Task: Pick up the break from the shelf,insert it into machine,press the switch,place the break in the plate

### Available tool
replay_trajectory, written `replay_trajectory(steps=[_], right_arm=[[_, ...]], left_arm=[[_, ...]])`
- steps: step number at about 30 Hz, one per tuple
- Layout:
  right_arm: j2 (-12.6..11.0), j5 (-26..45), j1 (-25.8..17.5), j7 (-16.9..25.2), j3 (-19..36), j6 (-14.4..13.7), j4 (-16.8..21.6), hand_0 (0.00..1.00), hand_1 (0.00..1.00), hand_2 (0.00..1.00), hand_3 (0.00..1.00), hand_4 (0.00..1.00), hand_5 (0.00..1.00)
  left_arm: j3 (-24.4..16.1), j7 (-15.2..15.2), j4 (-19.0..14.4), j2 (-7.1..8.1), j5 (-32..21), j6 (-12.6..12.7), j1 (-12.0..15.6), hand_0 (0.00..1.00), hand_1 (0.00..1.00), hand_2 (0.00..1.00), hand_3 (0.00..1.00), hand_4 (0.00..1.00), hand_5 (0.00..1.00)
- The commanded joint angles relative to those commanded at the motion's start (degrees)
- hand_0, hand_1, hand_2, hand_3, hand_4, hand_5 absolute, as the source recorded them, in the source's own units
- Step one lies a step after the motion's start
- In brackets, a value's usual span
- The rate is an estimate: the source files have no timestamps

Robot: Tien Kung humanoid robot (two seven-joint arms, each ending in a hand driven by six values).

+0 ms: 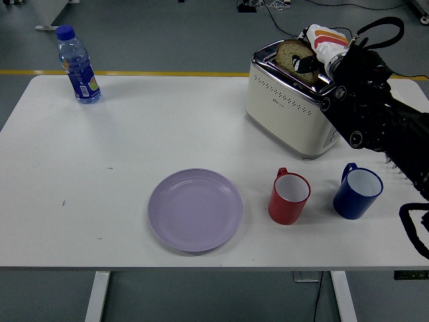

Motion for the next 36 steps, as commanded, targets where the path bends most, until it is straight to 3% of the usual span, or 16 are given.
replay_trajectory(steps=[5,6,9,11,12,17,18,23,24,36], right_arm=[[-0.8,-0.7,0.4,0.6,-0.4,-0.6,1.5,0.159,0.276,0.372,0.497,0.54,0.014],[-0.9,-0.7,0.5,0.7,-0.5,-0.7,1.8,0.139,0.226,0.335,0.482,0.486,0.002],[-1.6,-0.9,0.7,0.7,-0.5,-0.9,2.5,0.139,0.226,0.335,0.482,0.486,0.002],[-2.7,-1.1,0.7,0.7,-0.4,-1.6,3.8,0.139,0.226,0.335,0.482,0.486,0.002],[-3.4,-1.3,0.7,0.7,-0.2,-1.9,4.8,0.134,0.223,0.328,0.471,0.436,0.002],[-6.6,-1.2,0.2,0.3,2.0,-4.0,9.2,0.134,0.223,0.328,0.471,0.436,0.002],[-7.4,-0.9,0.0,0.2,2.4,-4.4,10.2,0.127,0.202,0.315,0.456,0.777,0.002],[-10.9,2.0,-1.2,0.2,4.1,-7.3,15.6,0.127,0.202,0.315,0.456,0.777,0.002],[-11.7,2.9,-1.5,0.2,4.5,-8.1,17.2,0.138,0.168,0.313,0.449,0.401,0.002],[-19.9,5.6,-5.9,-1.0,10.5,-14.7,36.5,0.107,0.133,0.283,0.438,0.436,0.002]], left_arm=[[0.0,0.0,0.0,0.12,0.1,0.0,0.0,0.673,0.69,0.676,0.552,0.286,0.867],[0.0,0.0,0.0,0.13,0.1,-0.1,0.0,0.673,0.69,0.675,0.553,0.285,0.867],[0.0,0.0,0.0,0.18,0.1,0.0,0.0,0.673,0.69,0.675,0.553,0.285,0.867],[0.0,-0.1,0.0,0.22,0.0,0.0,0.1,0.673,0.69,0.675,0.553,0.285,0.867],[0.0,-0.1,0.0,0.25,0.1,0.0,0.2,0.673,0.691,0.675,0.552,0.286,0.867],[-0.6,0.0,0.0,0.26,0.9,-0.1,0.5,0.673,0.691,0.675,0.552,0.286,0.867],[-0.8,0.0,0.0,0.26,1.2,-0.1,0.6,0.673,0.69,0.676,0.552,0.284,0.865],[-1.7,0.2,0.0,0.24,2.4,-0.3,0.9,0.673,0.69,0.676,0.552,0.284,0.865],[-1.9,0.2,0.0,0.22,2.6,-0.3,0.9,0.673,0.691,0.677,0.552,0.284,0.866],[-2.3,0.2,0.0,0.07,3.2,-0.4,1.2,0.673,0.69,0.676,0.552,0.283,0.867]])
